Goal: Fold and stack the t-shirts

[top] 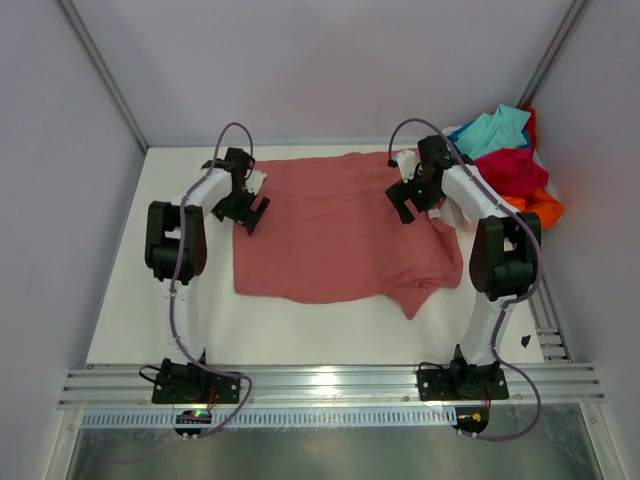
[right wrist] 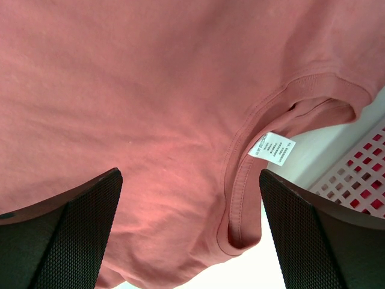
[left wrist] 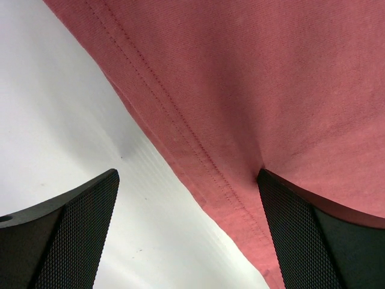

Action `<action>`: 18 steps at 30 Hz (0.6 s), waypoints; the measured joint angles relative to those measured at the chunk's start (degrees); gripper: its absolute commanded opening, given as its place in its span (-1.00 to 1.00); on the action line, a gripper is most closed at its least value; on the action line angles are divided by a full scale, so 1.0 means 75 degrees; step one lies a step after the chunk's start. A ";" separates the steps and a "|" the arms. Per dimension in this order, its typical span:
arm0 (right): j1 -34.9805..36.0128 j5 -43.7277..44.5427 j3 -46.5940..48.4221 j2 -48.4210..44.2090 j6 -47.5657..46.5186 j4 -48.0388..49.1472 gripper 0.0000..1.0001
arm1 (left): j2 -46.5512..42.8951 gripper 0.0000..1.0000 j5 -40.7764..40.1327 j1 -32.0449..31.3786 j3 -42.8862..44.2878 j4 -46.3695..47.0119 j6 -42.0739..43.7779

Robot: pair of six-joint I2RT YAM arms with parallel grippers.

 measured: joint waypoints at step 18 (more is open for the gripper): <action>0.0003 -0.0571 -0.1090 -0.1084 -0.0772 -0.0443 0.99 | -0.0420 0.98 -0.0912 0.0504 -0.0662 0.0233 0.0554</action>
